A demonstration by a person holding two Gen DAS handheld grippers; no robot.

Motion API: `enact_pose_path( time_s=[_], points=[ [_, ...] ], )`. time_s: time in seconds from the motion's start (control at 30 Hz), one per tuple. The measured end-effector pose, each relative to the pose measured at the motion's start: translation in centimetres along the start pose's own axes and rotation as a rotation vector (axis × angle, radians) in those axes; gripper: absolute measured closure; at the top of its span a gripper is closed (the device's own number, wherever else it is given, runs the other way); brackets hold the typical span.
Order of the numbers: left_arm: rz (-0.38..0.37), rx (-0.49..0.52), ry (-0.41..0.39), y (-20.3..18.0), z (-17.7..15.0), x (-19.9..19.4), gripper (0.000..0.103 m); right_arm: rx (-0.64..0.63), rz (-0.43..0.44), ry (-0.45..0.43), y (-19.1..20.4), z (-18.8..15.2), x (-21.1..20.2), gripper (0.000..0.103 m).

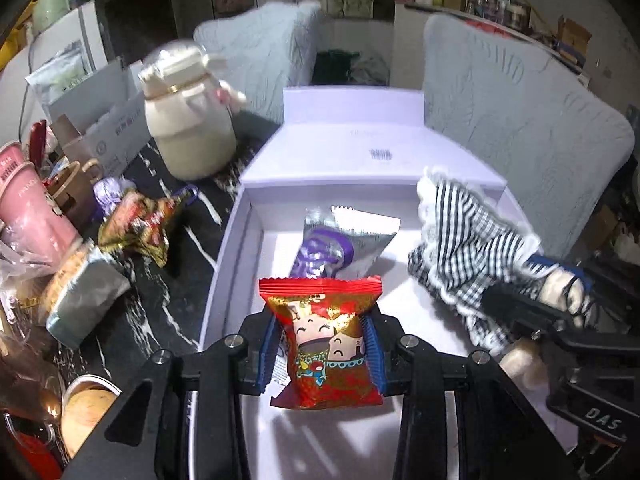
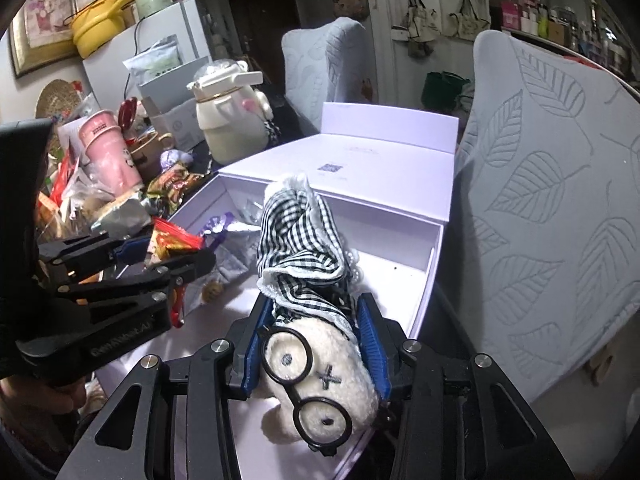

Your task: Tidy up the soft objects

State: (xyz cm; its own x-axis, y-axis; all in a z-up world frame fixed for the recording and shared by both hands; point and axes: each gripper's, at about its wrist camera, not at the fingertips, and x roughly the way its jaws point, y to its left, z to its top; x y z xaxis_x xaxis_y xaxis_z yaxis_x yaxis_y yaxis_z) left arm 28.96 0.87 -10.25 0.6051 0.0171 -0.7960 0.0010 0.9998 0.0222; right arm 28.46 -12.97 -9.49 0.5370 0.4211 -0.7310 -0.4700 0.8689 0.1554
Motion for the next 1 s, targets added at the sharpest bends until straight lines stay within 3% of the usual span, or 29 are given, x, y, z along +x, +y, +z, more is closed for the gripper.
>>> enact_pose_path(
  time_s=[0.13,0.27,0.4,0.6,0.73,1.0],
  points=[
    [0.025,0.022,0.004,-0.2,-0.2,0.1,0.066,-0.022,-0.021,0.004,0.4,0.0,0.1,0.059],
    [0.07,0.031,0.044,-0.4,-0.1,0.8,0.056,-0.031,-0.029,0.011,0.8,0.0,0.2,0.052],
    [0.05,-0.004,0.079,0.2,-0.2,1.2,0.056,-0.034,-0.034,0.017,0.9,0.0,-0.1,0.044],
    [0.056,-0.012,0.05,0.1,0.2,-0.2,0.055,-0.017,-0.041,0.011,0.8,-0.2,-1.0,0.041],
    [0.063,-0.01,0.015,-0.2,0.2,-1.8,0.043,-0.026,-0.057,-0.004,1.1,-0.1,-2.0,0.041],
    [0.063,-0.009,-0.03,-0.3,0.4,-4.9,0.043,-0.035,-0.079,-0.058,1.6,0.5,-5.1,0.041]
  ],
)
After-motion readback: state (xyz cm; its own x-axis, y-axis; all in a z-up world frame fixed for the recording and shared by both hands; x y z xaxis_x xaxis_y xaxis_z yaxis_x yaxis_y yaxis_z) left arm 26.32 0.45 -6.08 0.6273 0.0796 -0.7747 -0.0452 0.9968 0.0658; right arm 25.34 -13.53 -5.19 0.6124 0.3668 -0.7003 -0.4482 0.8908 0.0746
